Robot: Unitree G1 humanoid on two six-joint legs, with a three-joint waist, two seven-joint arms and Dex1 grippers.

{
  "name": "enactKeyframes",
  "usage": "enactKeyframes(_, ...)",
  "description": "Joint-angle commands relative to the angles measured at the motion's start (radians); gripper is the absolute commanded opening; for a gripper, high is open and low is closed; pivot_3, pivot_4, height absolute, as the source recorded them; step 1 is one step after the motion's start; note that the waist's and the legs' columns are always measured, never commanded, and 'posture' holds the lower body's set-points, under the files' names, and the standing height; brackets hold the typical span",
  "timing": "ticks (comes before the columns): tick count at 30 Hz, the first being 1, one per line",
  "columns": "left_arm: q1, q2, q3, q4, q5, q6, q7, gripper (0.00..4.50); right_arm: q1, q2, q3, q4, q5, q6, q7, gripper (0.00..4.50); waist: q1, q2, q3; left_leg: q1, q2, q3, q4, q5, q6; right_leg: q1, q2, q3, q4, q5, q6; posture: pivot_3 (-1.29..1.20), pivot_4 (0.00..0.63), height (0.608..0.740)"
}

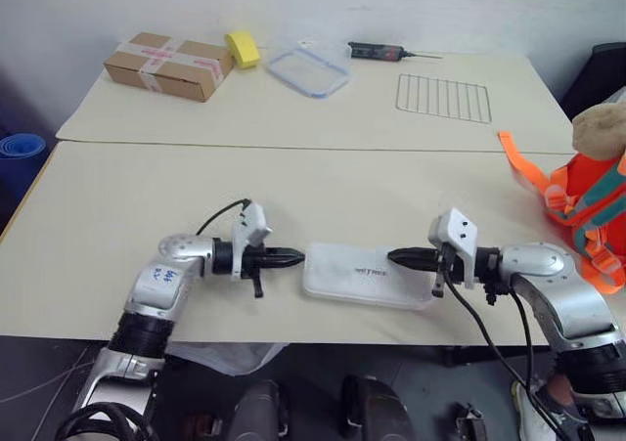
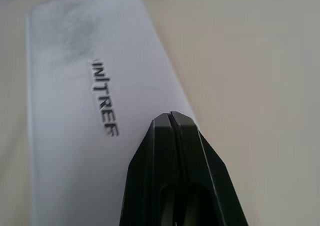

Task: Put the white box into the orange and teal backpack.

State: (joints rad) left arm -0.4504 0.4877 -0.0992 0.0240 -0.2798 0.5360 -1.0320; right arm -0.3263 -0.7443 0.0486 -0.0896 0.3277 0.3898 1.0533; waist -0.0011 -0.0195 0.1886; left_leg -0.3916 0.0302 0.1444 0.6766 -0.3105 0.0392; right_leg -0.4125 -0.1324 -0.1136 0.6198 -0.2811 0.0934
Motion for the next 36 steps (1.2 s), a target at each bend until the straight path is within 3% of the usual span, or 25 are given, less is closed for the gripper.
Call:
enactKeyframes(1, 0.022, 0.016, 0.054, -0.082, -0.038, 0.052, 0.058, 0.02, -0.017, -0.025, -0.014, 0.024, -0.02, -0.042, 0.022, 0.0, -0.001, 0.0, 0.0, 0.0, 0.0, 0.0, 0.0, 0.0, 0.0, 0.0, 0.0, 0.0, 0.0, 0.0, 0.0, 0.0, 0.15, 0.74)
enactKeyframes(3, 0.04, 0.037, 0.101, -0.105, -0.078, 0.119, 0.075, 0.02, -0.021, -0.046, -0.041, 0.038, -0.016, -0.055, 0.033, 0.0, -0.003, 0.0, 0.0, 0.0, 0.0, 0.001, 0.0, 0.0, 0.0, 0.0, 0.0, 0.0, 0.0, 0.0, 0.0, 0.0, 0.15, 0.74)
enactKeyframes(8, 0.067, 0.099, 0.218, -0.157, -0.246, 0.383, 0.08, 1.07, 0.015, -0.113, -0.125, 0.053, 0.014, -0.073, 0.067, 0.0, -0.002, 0.0, 0.0, 0.0, 0.001, 0.0, 0.0, 0.0, 0.0, 0.0, 0.0, 0.001, 0.0, 0.0, 0.0, 0.0, 0.15, 0.74)
enactKeyframes(10, 0.04, 0.168, 0.257, -0.129, -0.35, 0.666, 0.073, 1.68, 0.075, -0.182, -0.159, 0.078, -0.001, -0.072, 0.098, 0.0, 0.001, 0.0, 0.0, 0.001, 0.0, 0.0, 0.0, 0.0, 0.0, 0.0, 0.0, 0.001, 0.0, 0.0, 0.0, 0.0, 0.15, 0.74)
enactKeyframes(13, -0.067, 0.17, 0.324, -0.005, -0.448, 1.021, 0.102, 2.61, 0.145, -0.244, -0.155, 0.092, -0.031, -0.076, 0.124, 0.0, 0.014, 0.0, 0.0, 0.0, -0.001, -0.001, 0.001, 0.0, 0.0, 0.001, 0.0, -0.001, 0.0, 0.0, 0.0, 0.0, 0.15, 0.74)
enactKeyframes(16, -0.099, 0.188, 0.277, 0.049, -0.555, 1.078, 0.133, 3.6, 0.165, -0.245, -0.144, 0.092, -0.04, -0.071, 0.117, 0.0, 0.008, 0.0, 0.0, 0.001, 0.0, 0.001, 0.002, 0.0, 0.001, 0.002, 0.0, -0.001, 0.001, 0.0, 0.001, 0.0, 0.15, 0.74)
enactKeyframes(19, -0.145, 0.12, 0.268, 0.153, -0.571, 1.078, 0.27, 4.47, 0.166, -0.213, -0.12, 0.076, -0.047, -0.068, 0.097, 0.0, 0.003, 0.0, 0.0, 0.002, 0.0, 0.001, 0.002, 0.0, -0.001, 0.002, 0.0, 0.003, 0.002, -0.001, 0.001, 0.0, 0.15, 0.74)
enactKeyframes(26, -0.19, 0.012, 0.249, 0.242, -0.593, 1.078, 0.458, 4.47, 0.128, -0.168, -0.052, 0.054, -0.071, -0.05, 0.088, 0.0, 0.001, 0.001, -0.001, 0.004, 0.0, 0.001, 0.002, 0.0, -0.003, 0.002, 0.001, 0.004, 0.003, -0.001, 0.0, 0.0, 0.15, 0.74)
enactKeyframes(36, -0.245, -0.02, 0.155, 0.297, -0.747, 1.078, 0.501, 4.47, 0.057, -0.123, 0.0, 0.055, -0.083, -0.04, 0.079, 0.0, 0.007, 0.001, -0.001, 0.004, 0.0, 0.001, 0.002, -0.001, -0.005, 0.002, 0.0, 0.004, 0.002, -0.001, 0.0, 0.0, 0.15, 0.74)
